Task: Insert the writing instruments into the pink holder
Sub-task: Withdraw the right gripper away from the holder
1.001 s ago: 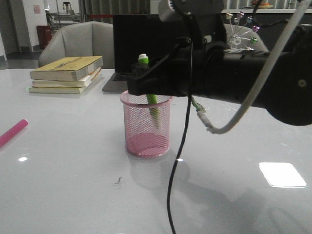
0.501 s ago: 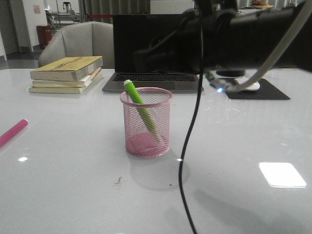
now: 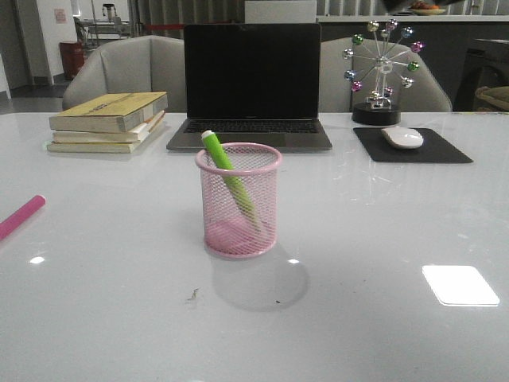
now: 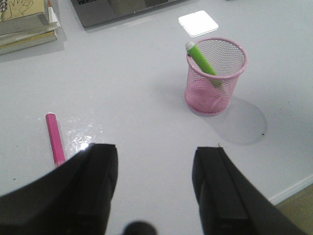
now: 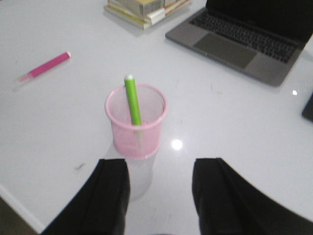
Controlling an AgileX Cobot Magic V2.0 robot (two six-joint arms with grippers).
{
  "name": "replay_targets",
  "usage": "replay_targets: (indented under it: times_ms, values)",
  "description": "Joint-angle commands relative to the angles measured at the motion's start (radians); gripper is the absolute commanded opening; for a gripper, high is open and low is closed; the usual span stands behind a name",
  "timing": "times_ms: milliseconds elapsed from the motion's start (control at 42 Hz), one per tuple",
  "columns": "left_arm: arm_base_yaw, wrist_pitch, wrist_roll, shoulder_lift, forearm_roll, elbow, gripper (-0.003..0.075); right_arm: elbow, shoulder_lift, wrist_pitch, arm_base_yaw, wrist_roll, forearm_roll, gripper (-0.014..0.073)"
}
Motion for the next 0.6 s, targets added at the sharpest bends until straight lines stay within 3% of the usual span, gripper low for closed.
replay_targets:
  times_ms: [0, 310, 572]
  values:
    - [-0.011, -0.073, 0.003, 0.001, -0.007, -0.028, 0.0401, 0.002, -0.087, 0.072, -0.001, -0.004, 0.026, 0.0426]
    - [-0.011, -0.073, 0.003, 0.001, -0.007, -0.028, 0.0401, 0.169, -0.328, 0.139, -0.001, -0.004, 0.052, 0.0426]
    - [0.014, -0.023, -0.017, 0.058, -0.010, -0.044, 0.0439, 0.179, -0.366, 0.207, -0.001, -0.004, 0.052, 0.0426]
